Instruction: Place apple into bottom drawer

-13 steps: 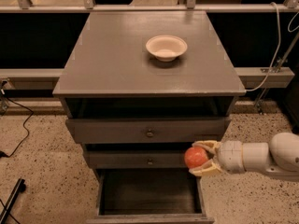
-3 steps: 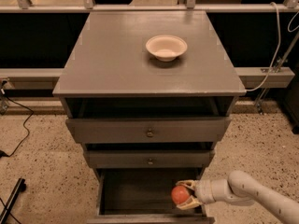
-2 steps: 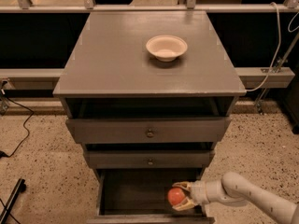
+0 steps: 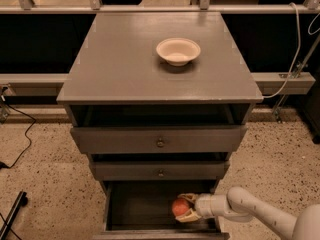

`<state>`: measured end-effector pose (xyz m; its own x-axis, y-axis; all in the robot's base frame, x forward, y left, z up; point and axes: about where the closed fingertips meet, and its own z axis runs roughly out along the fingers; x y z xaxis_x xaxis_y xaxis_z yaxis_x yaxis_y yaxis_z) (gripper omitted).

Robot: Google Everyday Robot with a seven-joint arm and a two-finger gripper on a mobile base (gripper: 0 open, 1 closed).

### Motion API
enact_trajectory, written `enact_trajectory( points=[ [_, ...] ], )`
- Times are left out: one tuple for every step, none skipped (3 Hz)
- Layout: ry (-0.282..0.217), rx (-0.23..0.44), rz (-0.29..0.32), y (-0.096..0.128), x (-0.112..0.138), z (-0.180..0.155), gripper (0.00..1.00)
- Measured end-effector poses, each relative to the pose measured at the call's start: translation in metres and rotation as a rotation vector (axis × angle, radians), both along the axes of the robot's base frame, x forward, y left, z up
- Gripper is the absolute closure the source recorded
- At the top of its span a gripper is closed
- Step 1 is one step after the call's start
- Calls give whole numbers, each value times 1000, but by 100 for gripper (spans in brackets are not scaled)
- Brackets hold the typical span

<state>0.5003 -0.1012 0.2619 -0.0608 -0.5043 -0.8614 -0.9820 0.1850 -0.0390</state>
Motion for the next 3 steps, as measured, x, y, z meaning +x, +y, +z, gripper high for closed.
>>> enact_trajectory(
  points=[
    [-1, -8, -1, 1, 1, -6, 100],
    [-4, -33, -5, 5, 5, -24, 100],
    [-1, -73, -13, 6, 6, -45, 100]
  ],
)
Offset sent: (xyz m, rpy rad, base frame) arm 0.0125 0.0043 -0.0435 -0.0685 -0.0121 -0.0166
